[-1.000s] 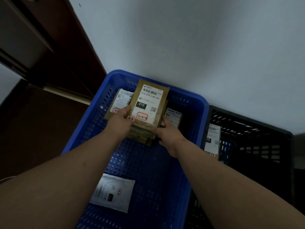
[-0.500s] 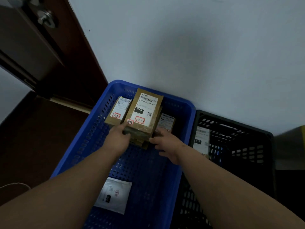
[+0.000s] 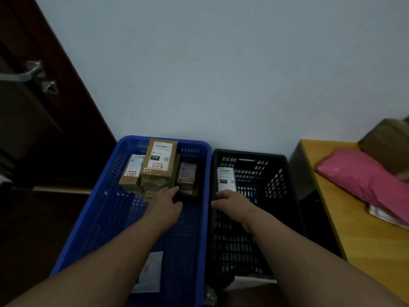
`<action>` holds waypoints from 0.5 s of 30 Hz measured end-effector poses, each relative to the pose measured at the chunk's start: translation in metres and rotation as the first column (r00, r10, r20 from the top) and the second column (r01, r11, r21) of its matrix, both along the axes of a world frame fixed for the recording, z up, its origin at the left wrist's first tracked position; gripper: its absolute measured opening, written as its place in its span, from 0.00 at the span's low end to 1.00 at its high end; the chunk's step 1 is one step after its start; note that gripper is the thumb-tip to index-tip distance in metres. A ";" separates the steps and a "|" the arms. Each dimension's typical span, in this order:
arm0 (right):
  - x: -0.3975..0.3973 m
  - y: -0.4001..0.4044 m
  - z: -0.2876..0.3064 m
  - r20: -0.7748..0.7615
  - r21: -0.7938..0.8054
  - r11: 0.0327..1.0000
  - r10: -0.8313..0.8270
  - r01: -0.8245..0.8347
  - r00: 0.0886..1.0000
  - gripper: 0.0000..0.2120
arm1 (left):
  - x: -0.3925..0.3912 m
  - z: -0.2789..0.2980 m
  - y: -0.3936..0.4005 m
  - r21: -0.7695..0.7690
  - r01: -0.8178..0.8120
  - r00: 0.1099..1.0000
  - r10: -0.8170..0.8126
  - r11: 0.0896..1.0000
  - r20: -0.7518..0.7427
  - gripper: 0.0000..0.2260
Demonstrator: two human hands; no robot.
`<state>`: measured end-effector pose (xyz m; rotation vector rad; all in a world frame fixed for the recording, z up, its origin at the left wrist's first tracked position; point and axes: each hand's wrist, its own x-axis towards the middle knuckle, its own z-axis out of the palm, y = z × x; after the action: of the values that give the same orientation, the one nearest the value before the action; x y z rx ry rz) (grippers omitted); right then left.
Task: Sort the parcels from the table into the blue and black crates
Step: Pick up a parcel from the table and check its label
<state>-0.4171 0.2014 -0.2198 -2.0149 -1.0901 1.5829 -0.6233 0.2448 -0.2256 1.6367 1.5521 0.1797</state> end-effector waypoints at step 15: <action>0.209 -0.180 0.063 0.607 0.032 0.985 0.117 -0.171 0.786 0.29 | 0.213 0.067 -0.117 0.186 0.410 0.902 -0.368 0.893 -0.225 0.23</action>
<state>-0.2086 0.0210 -0.1573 -2.5019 -1.5340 0.9198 -0.4101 0.1280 -0.1586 2.1677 1.3331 -0.0130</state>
